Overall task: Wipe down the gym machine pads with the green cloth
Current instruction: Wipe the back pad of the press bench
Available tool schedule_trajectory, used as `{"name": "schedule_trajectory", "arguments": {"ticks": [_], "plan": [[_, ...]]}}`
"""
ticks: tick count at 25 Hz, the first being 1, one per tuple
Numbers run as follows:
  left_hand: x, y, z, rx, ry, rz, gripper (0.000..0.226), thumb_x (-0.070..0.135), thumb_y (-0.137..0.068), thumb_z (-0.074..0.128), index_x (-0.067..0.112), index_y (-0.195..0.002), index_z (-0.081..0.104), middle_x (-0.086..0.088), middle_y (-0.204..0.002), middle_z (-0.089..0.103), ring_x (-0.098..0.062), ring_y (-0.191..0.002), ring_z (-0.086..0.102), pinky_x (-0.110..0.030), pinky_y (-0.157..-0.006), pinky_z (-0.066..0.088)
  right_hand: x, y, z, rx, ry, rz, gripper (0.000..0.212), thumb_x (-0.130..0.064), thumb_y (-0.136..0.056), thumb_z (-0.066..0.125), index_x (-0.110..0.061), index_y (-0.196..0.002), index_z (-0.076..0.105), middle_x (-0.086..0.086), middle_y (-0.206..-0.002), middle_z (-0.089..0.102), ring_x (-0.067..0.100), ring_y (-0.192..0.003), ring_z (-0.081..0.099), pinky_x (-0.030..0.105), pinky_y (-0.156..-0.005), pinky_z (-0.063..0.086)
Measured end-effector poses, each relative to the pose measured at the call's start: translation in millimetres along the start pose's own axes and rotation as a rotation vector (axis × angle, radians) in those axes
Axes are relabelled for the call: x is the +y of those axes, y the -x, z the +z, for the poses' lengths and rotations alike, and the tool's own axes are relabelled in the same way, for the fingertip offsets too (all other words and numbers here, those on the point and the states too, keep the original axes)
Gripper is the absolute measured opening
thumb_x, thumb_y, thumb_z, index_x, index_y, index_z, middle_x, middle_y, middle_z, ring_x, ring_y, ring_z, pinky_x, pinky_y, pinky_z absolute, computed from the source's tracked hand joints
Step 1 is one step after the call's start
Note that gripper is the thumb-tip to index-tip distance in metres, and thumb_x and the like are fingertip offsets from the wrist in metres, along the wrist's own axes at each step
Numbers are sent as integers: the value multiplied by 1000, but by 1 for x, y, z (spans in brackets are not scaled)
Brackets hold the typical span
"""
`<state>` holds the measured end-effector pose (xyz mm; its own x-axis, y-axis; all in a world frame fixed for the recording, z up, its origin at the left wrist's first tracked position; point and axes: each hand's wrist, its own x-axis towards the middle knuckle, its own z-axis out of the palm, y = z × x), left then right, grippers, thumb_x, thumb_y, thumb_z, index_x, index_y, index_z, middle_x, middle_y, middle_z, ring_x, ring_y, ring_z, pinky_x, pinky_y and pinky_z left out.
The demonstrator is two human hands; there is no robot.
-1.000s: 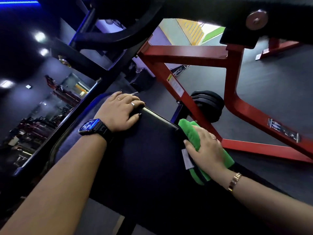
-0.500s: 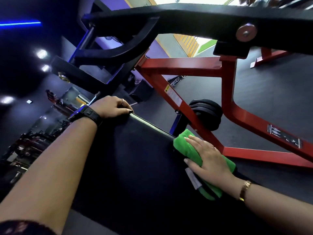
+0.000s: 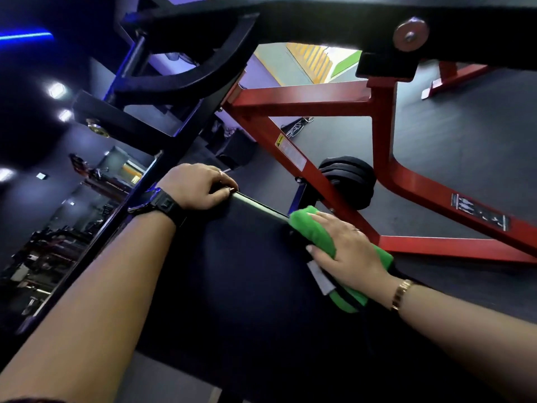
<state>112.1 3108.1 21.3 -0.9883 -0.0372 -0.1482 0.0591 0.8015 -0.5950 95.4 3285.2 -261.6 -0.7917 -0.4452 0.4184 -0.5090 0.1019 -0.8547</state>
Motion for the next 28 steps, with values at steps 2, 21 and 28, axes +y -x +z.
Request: {"name": "schedule_trajectory", "arguments": {"ticks": [2,21,28], "plan": [[27,-5,8,1,-33,126,42,48,-78,33,43,-106,64,15,-109,66,-13,-100,62,-31,-80,49,16,17,-5,59,4,142,70,-65,-76,35,-32,-138,40,-9,-139,48,21,-120,51,38,-100,40],[106,-16,49,-86,-96,389,60,56,-78,18,37,-124,51,11,-125,58,-18,-110,58,-36,-91,45,-1,44,17,73,200,66,67,-60,-82,39,-37,-144,27,-4,-152,31,27,-140,27,46,-107,29],[133,-19,59,-120,-96,396,60,54,-78,21,36,-127,49,10,-130,54,-19,-112,56,-35,-92,42,90,135,-5,162,189,505,76,-63,-77,32,-27,-144,34,-3,-150,35,30,-137,30,50,-106,27]]}}
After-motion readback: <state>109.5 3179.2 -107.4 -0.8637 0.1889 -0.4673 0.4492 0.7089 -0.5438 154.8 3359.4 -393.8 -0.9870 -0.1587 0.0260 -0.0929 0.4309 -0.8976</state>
